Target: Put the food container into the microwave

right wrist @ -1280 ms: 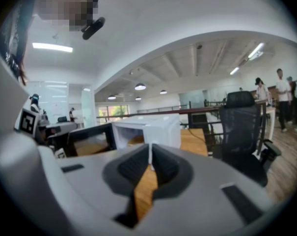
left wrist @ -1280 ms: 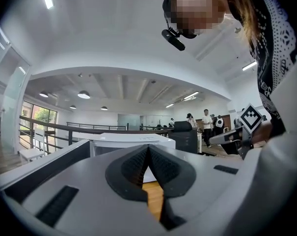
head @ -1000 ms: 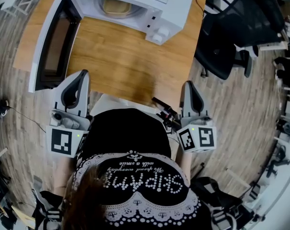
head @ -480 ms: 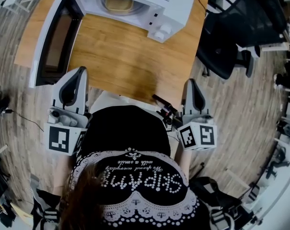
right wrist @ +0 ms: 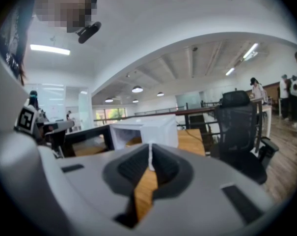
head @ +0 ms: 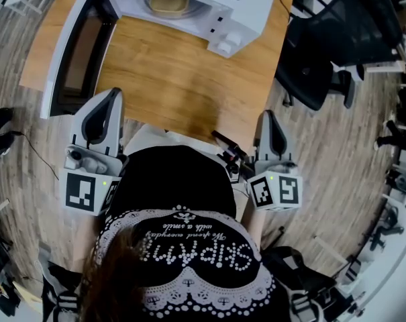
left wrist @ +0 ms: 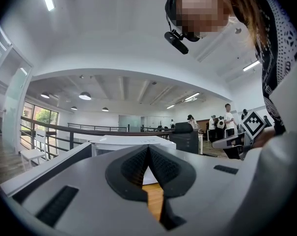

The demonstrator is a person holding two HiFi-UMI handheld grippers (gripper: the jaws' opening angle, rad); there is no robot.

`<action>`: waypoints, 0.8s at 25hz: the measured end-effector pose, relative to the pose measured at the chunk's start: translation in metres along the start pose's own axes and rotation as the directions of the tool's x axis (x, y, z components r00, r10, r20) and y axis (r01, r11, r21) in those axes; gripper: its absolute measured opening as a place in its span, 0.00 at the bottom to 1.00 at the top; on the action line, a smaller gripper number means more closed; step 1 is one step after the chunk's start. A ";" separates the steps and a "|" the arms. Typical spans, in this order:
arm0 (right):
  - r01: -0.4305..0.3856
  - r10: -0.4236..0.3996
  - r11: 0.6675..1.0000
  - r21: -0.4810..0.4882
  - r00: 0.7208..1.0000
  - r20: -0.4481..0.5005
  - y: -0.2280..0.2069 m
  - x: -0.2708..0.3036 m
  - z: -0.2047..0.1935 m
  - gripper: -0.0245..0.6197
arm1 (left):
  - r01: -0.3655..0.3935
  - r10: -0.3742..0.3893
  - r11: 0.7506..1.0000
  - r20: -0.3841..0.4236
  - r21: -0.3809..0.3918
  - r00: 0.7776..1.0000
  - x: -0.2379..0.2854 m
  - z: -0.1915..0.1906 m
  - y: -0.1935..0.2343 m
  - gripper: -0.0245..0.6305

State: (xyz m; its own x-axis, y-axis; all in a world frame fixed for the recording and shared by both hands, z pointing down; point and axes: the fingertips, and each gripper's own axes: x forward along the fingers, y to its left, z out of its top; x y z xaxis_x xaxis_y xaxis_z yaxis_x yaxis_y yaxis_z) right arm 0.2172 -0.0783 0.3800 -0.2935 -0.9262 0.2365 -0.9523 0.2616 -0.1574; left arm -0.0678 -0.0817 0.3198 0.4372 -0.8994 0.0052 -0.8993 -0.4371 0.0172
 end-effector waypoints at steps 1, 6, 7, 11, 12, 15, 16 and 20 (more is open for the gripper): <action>-0.002 0.002 1.000 -0.003 1.000 0.000 0.000 0.000 0.000 0.10 | 0.005 -0.005 1.000 0.003 -0.002 1.000 0.001 0.001 -0.001 0.08; -0.009 0.009 1.000 -0.009 1.000 -0.001 0.000 -0.002 -0.001 0.10 | 0.004 -0.004 1.000 0.006 0.003 1.000 0.000 0.000 -0.002 0.08; -0.012 0.012 1.000 -0.011 1.000 -0.001 0.000 -0.002 -0.001 0.10 | 0.000 0.000 1.000 0.009 0.001 1.000 -0.001 0.001 -0.002 0.08; -0.018 0.017 1.000 -0.018 1.000 -0.004 0.003 -0.002 -0.002 0.10 | 0.004 -0.004 1.000 0.008 -0.006 1.000 -0.004 -0.001 -0.003 0.08; -0.019 0.019 1.000 -0.022 1.000 -0.006 0.003 -0.002 -0.002 0.10 | 0.002 -0.002 1.000 0.007 -0.006 1.000 -0.004 0.000 -0.003 0.08; -0.025 0.025 0.999 -0.026 1.000 -0.003 0.005 -0.003 0.001 0.10 | -0.012 0.012 1.000 0.007 0.007 1.000 -0.007 0.003 -0.001 0.08; -0.026 0.026 0.999 -0.027 1.000 -0.001 0.005 -0.004 0.002 0.10 | -0.014 0.014 1.000 0.002 0.012 1.000 -0.008 0.002 -0.001 0.08; -0.027 0.027 0.999 -0.027 1.000 0.004 0.004 -0.002 0.001 0.10 | -0.014 0.014 1.000 -0.003 0.020 1.000 -0.009 0.000 0.000 0.08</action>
State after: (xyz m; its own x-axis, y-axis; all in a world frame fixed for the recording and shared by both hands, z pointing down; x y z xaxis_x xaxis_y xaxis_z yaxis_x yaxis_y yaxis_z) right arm 0.2137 -0.0760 0.3778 -0.3184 -0.9201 0.2280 -0.9460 0.2932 -0.1380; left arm -0.0714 -0.0734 0.3197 0.4242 -0.9055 0.0080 -0.9055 -0.4243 -0.0033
